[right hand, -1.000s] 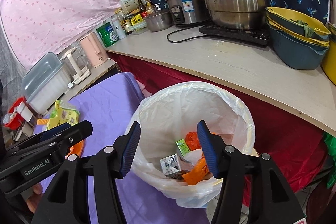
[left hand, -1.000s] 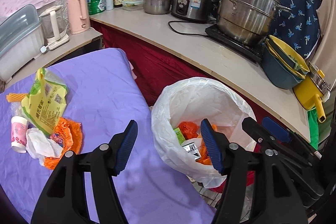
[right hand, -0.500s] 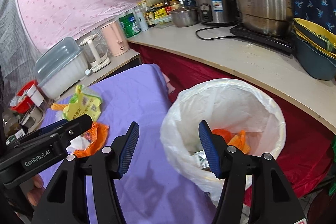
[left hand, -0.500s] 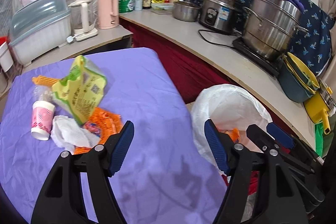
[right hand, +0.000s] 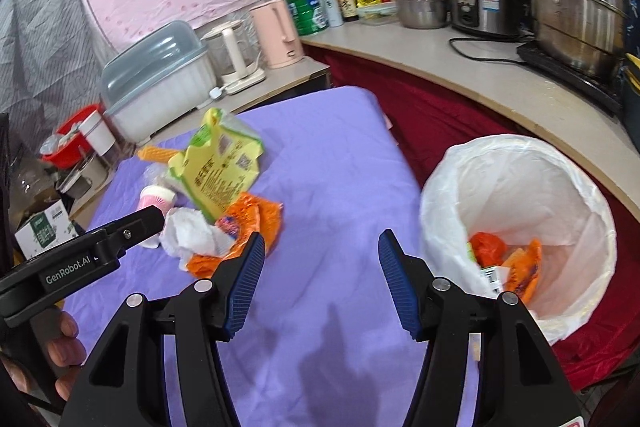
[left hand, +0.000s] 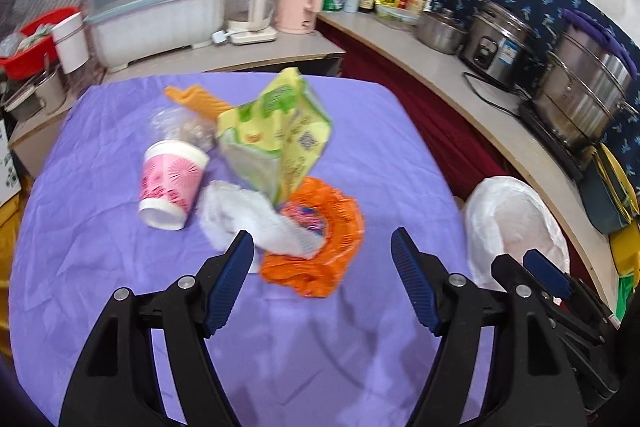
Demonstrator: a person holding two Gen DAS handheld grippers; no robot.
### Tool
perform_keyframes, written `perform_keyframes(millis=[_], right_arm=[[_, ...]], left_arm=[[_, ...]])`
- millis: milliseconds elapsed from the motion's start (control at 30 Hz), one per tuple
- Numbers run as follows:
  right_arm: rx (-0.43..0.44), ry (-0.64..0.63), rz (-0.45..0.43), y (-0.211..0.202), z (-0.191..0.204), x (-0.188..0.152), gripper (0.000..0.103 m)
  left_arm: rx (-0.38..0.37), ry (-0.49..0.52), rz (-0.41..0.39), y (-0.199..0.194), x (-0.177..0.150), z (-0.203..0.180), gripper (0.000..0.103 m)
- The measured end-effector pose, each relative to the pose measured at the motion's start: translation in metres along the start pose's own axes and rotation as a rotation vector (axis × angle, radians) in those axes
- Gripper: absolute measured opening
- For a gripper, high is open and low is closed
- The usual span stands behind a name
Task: Collect trash
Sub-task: 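Move both open tools back over the remaining trash on the table, then grasp the white tissue with the left tool while the right tool grasps the second orange printed bag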
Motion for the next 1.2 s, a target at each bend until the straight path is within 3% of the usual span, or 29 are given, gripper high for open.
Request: perform_keyframes(millis=[367, 833, 933, 1000, 1200], right_arm=[[0.058, -0.055, 0.104, 0.056, 0.051, -0.019, 0.057], [0.08, -0.052, 0.198, 0.124, 0.073, -0.033, 0.057], [0.077, -0.051, 0.215, 0.133, 0.071, -0.035, 0.049], [0.077, -0.045, 0.234, 0.139, 0.068, -0.039, 0.036], [0.093, -0.008, 0.239, 0.142, 0.054, -0.045, 0.025]], left_arm=[[0.067, -0.111, 0.063, 0.027, -0.012, 0.072, 0.07], [0.049, -0.171, 0.135, 0.064, -0.016, 0.089, 0.074], [0.04, -0.169, 0.152, 0.074, -0.016, 0.084, 0.074], [0.037, -0.17, 0.164, 0.082, -0.015, 0.079, 0.074], [0.034, -0.179, 0.204, 0.107, -0.014, 0.067, 0.074]])
Point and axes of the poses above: each gripper's, at about its wrist camera, not at the fingertips, and y roughly the way its jaws point, z to its left, x to its top, the point moved 3 cm from there along y, roughly the way its jaws point, and after that the axes turned 7 degrees about x, right-handed, at the moved point
